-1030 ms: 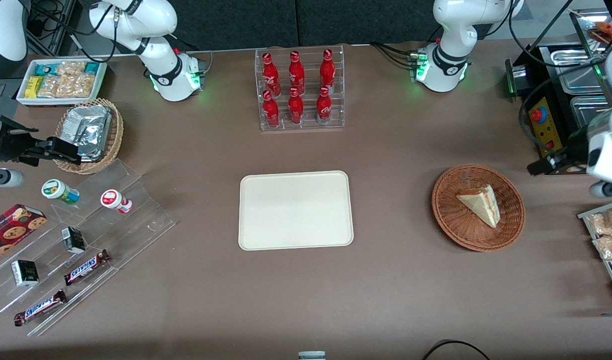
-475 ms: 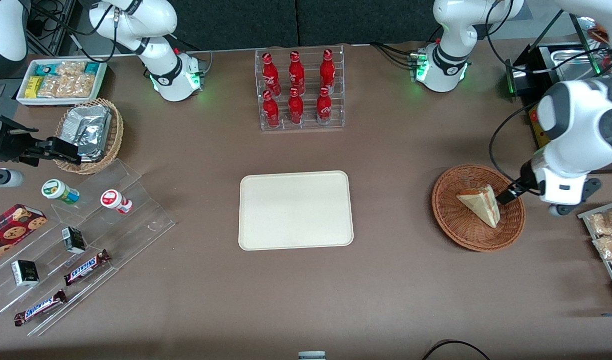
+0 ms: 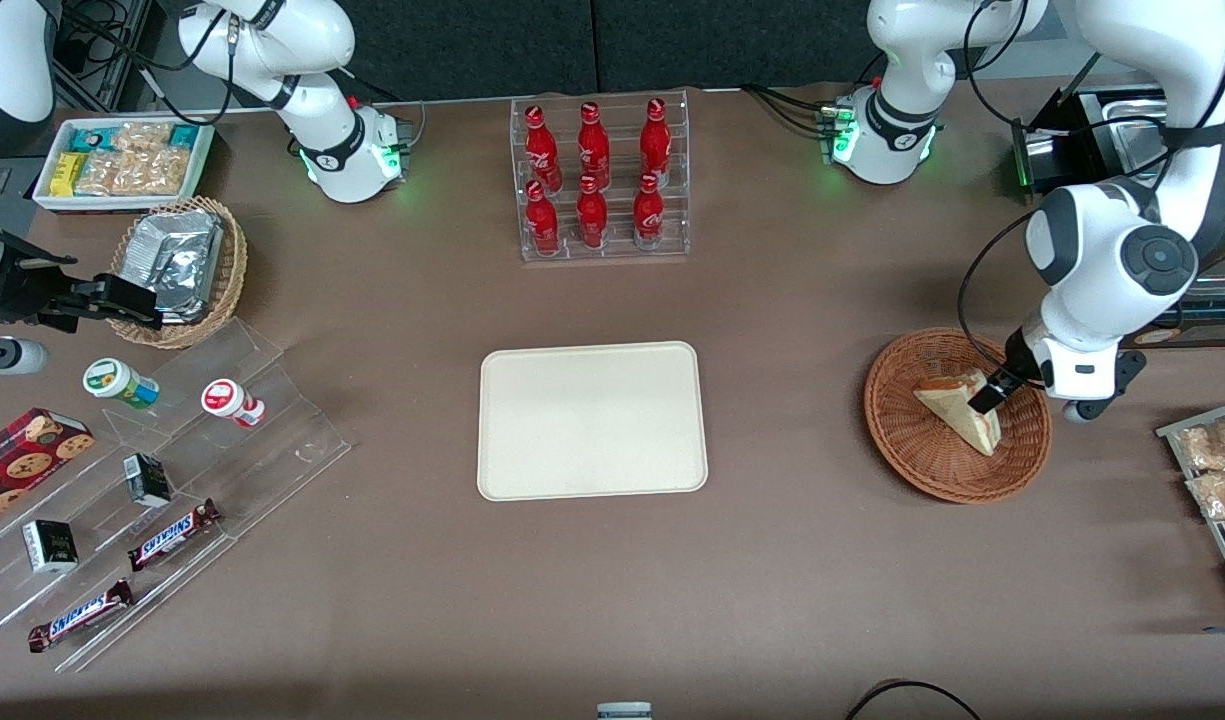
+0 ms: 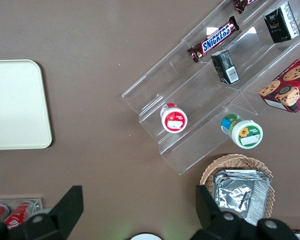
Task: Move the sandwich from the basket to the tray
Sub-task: 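Close the left gripper on the wrapped sandwich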
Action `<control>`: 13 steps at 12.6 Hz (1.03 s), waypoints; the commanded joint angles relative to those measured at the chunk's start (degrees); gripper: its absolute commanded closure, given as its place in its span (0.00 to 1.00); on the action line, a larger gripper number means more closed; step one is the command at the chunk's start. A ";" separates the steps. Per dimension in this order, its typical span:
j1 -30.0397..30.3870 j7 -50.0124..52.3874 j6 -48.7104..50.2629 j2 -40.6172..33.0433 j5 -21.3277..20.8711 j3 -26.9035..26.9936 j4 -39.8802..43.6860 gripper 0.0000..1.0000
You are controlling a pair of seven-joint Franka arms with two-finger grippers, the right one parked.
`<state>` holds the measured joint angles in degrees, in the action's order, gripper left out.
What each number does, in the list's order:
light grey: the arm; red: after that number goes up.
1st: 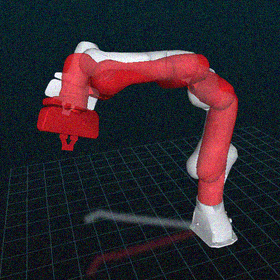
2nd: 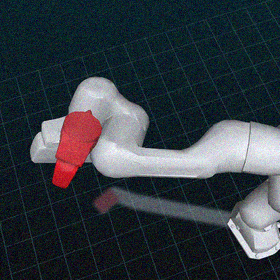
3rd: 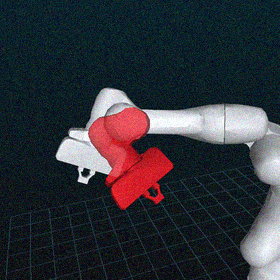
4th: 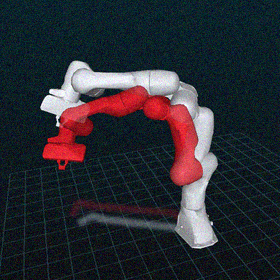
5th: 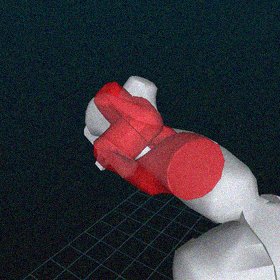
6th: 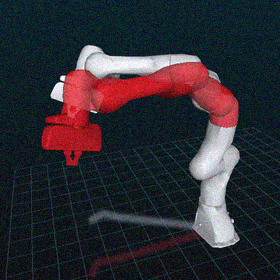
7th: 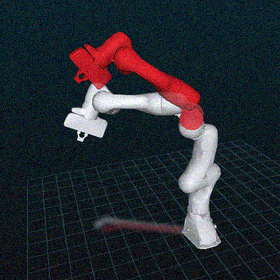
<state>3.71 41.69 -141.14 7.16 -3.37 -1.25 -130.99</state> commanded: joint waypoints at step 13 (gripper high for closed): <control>-0.37 7.71 -8.81 2.60 0.03 -0.68 -5.07 0.72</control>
<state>3.41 48.07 -150.39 10.69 -3.28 -1.72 -136.02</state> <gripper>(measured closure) 0.383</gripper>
